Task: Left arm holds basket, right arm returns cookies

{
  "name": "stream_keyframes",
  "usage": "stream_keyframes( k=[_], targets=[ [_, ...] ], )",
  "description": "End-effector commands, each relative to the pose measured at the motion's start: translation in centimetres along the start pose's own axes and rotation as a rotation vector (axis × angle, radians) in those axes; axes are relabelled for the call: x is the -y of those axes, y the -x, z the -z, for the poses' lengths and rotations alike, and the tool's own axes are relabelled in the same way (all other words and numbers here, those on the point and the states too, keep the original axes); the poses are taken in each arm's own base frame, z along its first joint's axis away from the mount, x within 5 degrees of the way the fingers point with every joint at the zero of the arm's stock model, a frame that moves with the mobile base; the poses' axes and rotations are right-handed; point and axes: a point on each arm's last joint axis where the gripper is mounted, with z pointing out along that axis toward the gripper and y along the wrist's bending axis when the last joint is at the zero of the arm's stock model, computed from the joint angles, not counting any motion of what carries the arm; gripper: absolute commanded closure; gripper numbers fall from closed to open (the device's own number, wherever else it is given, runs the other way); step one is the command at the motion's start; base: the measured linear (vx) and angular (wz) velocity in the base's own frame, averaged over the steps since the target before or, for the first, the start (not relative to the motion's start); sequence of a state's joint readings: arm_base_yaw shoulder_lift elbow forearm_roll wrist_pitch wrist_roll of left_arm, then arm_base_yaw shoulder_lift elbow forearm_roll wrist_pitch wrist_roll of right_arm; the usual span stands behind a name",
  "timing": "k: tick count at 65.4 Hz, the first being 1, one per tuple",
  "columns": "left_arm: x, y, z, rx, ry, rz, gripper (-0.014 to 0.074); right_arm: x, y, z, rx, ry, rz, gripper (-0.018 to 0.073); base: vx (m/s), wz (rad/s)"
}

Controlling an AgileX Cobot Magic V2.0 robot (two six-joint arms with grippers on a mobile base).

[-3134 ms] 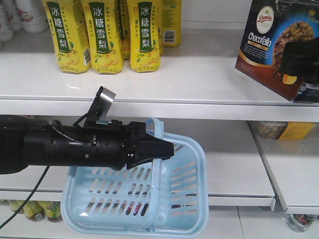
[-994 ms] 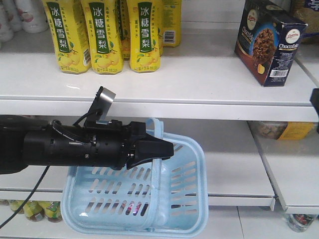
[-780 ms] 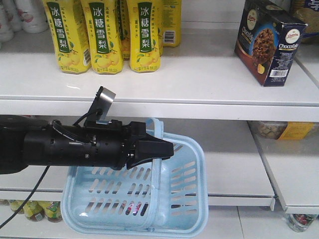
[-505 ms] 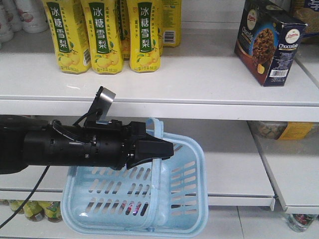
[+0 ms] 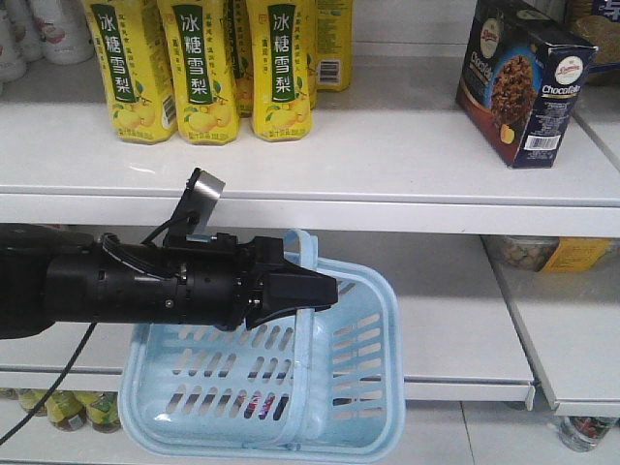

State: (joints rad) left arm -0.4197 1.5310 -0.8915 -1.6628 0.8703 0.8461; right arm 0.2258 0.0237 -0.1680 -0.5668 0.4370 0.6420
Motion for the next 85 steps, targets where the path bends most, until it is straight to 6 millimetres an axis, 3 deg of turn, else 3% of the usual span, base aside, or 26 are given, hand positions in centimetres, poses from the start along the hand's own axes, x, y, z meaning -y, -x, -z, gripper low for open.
stream_keyframes(
  k=[1, 20, 67, 74, 85],
  targets=[
    [2.0, 1.2, 0.7, 0.090, -0.086, 0.022, 0.0599, -0.3, 1.2, 0.1, 0.075, 0.024, 0.048, 0.0039, 0.00, 0.00],
    [2.0, 1.2, 0.7, 0.090, -0.086, 0.022, 0.0599, -0.3, 1.2, 0.1, 0.081, 0.022, 0.055, 0.0576, 0.00, 0.00],
    [2.6, 0.7, 0.7, 0.093, -0.077, 0.003, 0.0599, -0.2, 1.1, 0.1, 0.072, 0.016, 0.048, 0.0565, 0.00, 0.00],
    [3.5, -0.7, 2.0, 0.086, -0.060, -0.054, 0.0599, -0.2, 1.1, 0.1, 0.071, 0.016, 0.048, 0.0565, 0.00, 0.00],
    [4.6, -4.7, 4.5, 0.064, -0.024, -0.170, 0.0599, -0.2, 1.1, 0.1, 0.070, 0.014, 0.049, 0.0565, 0.00, 0.00]
  ],
)
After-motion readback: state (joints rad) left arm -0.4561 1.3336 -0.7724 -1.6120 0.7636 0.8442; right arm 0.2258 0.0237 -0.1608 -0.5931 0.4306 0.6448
